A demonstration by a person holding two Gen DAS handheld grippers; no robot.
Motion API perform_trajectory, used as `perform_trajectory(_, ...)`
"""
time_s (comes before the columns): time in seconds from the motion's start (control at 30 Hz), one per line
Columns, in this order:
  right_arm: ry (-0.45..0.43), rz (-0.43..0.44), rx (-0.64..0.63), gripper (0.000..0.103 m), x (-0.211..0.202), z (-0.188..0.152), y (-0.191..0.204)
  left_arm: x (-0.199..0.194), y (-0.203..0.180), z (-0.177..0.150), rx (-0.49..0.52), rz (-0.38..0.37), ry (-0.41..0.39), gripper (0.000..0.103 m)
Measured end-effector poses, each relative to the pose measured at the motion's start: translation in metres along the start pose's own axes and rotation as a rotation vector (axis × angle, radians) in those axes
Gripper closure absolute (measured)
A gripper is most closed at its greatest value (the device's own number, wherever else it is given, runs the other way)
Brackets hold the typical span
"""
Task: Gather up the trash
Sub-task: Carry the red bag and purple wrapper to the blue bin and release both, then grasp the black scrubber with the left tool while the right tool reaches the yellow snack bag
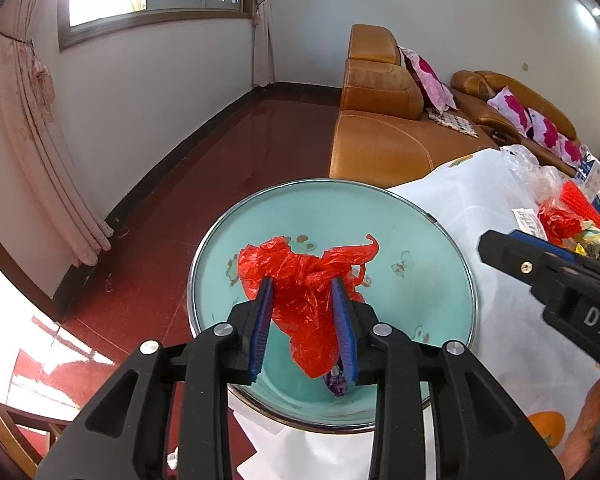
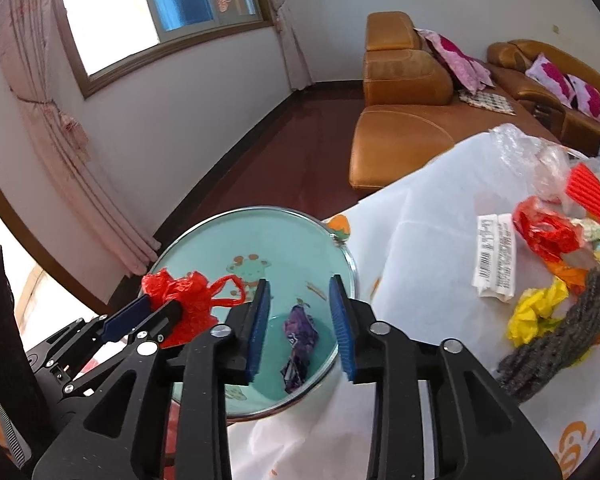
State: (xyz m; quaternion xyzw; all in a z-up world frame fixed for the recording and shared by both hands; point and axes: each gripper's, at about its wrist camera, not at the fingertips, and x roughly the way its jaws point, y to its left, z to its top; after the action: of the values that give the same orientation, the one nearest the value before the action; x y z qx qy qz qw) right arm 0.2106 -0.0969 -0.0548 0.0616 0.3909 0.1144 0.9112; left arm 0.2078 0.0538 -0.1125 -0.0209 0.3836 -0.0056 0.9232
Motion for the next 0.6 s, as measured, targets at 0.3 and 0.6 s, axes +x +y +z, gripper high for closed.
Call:
perform_trajectory(0.3, -0.051, -0.078, 0.054, 0.052, -0.026, -0.004, -0.029, -0.011, -0.009, -0.001, 0.015, 0.063, -0.022, 0.031)
perform_trajectory(0.6, -0.086, -0.106, 0.098, 0.049, -0.056, -0.015, -0.052, -0.030, -0.022, -0.003, 0.022, 0.075, -0.038, 0.020)
